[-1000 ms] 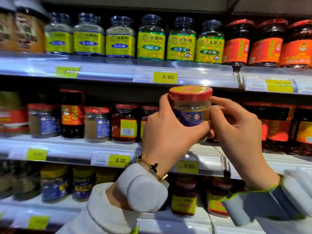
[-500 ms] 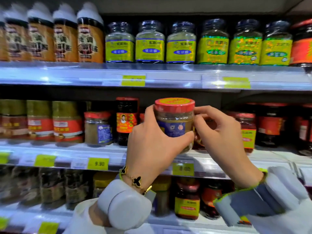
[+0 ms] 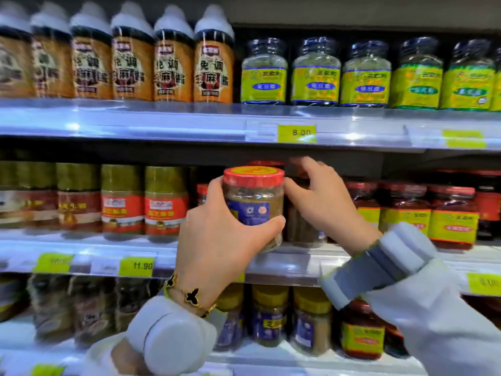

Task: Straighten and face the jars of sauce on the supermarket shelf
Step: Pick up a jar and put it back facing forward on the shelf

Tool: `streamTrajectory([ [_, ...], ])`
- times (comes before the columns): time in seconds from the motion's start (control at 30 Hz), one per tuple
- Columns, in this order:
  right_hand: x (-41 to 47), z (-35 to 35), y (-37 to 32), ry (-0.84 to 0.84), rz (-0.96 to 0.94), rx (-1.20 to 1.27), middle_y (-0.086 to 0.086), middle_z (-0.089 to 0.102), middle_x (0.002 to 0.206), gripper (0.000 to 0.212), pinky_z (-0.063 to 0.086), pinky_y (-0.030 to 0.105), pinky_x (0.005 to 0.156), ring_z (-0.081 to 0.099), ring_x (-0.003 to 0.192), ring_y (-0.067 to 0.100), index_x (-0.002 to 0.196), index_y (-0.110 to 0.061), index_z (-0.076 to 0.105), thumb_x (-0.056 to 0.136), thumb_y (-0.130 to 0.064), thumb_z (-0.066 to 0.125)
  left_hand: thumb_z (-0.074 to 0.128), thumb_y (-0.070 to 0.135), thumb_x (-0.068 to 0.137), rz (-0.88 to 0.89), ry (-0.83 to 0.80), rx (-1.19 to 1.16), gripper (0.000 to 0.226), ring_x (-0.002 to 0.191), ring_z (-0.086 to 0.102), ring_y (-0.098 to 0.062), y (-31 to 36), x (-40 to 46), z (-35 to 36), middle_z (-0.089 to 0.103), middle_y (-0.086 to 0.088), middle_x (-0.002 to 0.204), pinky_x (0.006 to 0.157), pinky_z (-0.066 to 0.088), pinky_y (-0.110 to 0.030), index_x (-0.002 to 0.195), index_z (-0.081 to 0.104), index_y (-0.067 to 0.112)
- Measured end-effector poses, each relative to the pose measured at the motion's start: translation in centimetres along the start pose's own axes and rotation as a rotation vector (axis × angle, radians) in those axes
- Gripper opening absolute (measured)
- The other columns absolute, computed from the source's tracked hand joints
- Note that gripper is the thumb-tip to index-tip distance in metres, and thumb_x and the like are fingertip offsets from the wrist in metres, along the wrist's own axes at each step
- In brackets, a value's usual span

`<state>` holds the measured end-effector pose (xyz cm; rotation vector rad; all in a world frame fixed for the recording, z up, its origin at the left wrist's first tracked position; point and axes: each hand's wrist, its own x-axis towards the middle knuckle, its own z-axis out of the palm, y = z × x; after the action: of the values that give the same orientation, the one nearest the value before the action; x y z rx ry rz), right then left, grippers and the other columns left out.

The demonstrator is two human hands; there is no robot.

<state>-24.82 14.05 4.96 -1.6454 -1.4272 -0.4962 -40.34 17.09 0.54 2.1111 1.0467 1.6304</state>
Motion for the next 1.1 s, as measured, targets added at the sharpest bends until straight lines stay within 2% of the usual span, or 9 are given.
streamTrajectory([
  [0.1, 1.1, 1.2, -0.3, -0.102, 0.134, -0.155, 0.017, 0.057, 0.111, 0.054, 0.033, 0.046, 0.091, 0.045, 0.112, 0.036, 0.114, -0.012, 0.047, 0.082, -0.055, 0.047, 0.064, 0.073, 0.042, -0.014, -0.022, 0.003, 0.083, 0.074, 0.052, -0.002, -0.7, 0.4, -0.4, 0.056, 0.021, 0.083, 0.057, 0.032, -0.010, 0.114, 0.041, 0.039],
  [0.3, 2.6, 2.2, -1.0, -0.137, 0.272, -0.162, 0.011, 0.058, 0.103, 0.082, 0.017, 0.059, 0.101, 0.050, 0.111, 0.036, 0.110, -0.006, 0.046, 0.071, -0.077, 0.039, 0.066, 0.073, 0.047, -0.009, -0.049, 0.022, 0.084, 0.076, 0.053, -0.004, -1.8, 0.7, -0.8, 0.053, 0.020, 0.085, 0.056, 0.031, -0.009, 0.118, 0.039, 0.036],
  [0.43, 3.2, 2.6, -1.7, -0.128, 0.286, -0.208, 0.000, 0.049, 0.074, 0.074, 0.013, 0.057, 0.100, 0.051, 0.103, 0.031, 0.093, -0.010, 0.054, 0.058, -0.073, 0.036, 0.065, 0.074, 0.046, -0.015, -0.033, 0.014, 0.084, 0.075, 0.052, -0.004, -1.9, 0.9, -0.8, 0.053, 0.020, 0.087, 0.055, 0.031, -0.010, 0.117, 0.039, 0.037],
  [0.57, 3.0, 3.1, -1.8, -0.016, 0.293, -0.206, 0.009, 0.065, 0.086, 0.065, 0.014, 0.056, 0.101, 0.053, 0.101, 0.032, 0.079, -0.011, 0.059, 0.062, -0.072, 0.047, 0.066, 0.075, 0.046, -0.019, -0.026, -0.025, 0.082, 0.070, 0.050, 0.002, -2.2, 1.0, -0.9, 0.054, 0.021, 0.087, 0.055, 0.030, -0.009, 0.115, 0.040, 0.038],
  [0.67, 2.5, 3.1, -1.8, 0.068, 0.256, -0.157, 0.008, 0.066, 0.079, 0.061, 0.017, 0.054, 0.100, 0.056, 0.095, 0.033, 0.068, -0.016, 0.056, 0.059, -0.076, 0.048, 0.068, 0.073, 0.047, -0.007, -0.024, -0.037, 0.082, 0.078, 0.053, 0.000, -2.4, 1.0, -1.2, 0.055, 0.021, 0.091, 0.058, 0.034, -0.009, 0.115, 0.040, 0.038],
  [0.83, 0.9, 2.8, -1.5, 0.211, 0.118, -0.079, 0.002, 0.067, 0.087, 0.063, 0.024, 0.045, 0.099, 0.055, 0.098, 0.029, 0.089, -0.020, 0.058, 0.061, -0.076, 0.051, 0.067, 0.074, 0.047, 0.007, 0.004, -0.011, 0.087, 0.087, 0.058, -0.007, -2.9, 0.9, -1.8, 0.056, 0.018, 0.097, 0.072, 0.049, -0.024, 0.120, 0.038, 0.036],
  [0.93, -0.3, 2.5, -1.4, 0.262, 0.041, 0.059, -0.002, 0.069, 0.092, 0.068, 0.039, 0.037, 0.096, 0.054, 0.101, 0.024, 0.101, -0.022, 0.058, 0.057, -0.074, 0.057, 0.068, 0.073, 0.047, 0.008, 0.020, -0.010, 0.088, 0.086, 0.058, -0.008, -3.0, 0.9, -2.0, 0.056, 0.017, 0.098, 0.072, 0.048, -0.025, 0.121, 0.038, 0.035],
  [1.0, -0.9, 2.3, -1.4, 0.287, 0.015, 0.163, -0.008, 0.069, 0.097, 0.066, 0.047, 0.023, 0.085, 0.060, 0.096, 0.012, 0.106, -0.026, 0.057, 0.056, -0.068, 0.065, 0.068, 0.072, 0.048, 0.008, 0.029, -0.013, 0.089, 0.085, 0.057, -0.008, -3.1, 0.9, -2.0, 0.054, 0.017, 0.096, 0.072, 0.048, -0.024, 0.122, 0.038, 0.035],
  [1.1, -1.6, 1.9, -1.4, 0.359, -0.018, 0.239, -0.018, 0.065, 0.096, 0.070, 0.039, 0.004, 0.078, 0.057, 0.095, -0.005, 0.115, -0.025, 0.056, 0.057, -0.059, 0.073, 0.068, 0.073, 0.047, 0.013, 0.032, -0.019, 0.087, 0.085, 0.058, -0.008, -3.1, 0.7, -1.8, 0.055, 0.018, 0.095, 0.072, 0.047, -0.024, 0.120, 0.039, 0.035],
])
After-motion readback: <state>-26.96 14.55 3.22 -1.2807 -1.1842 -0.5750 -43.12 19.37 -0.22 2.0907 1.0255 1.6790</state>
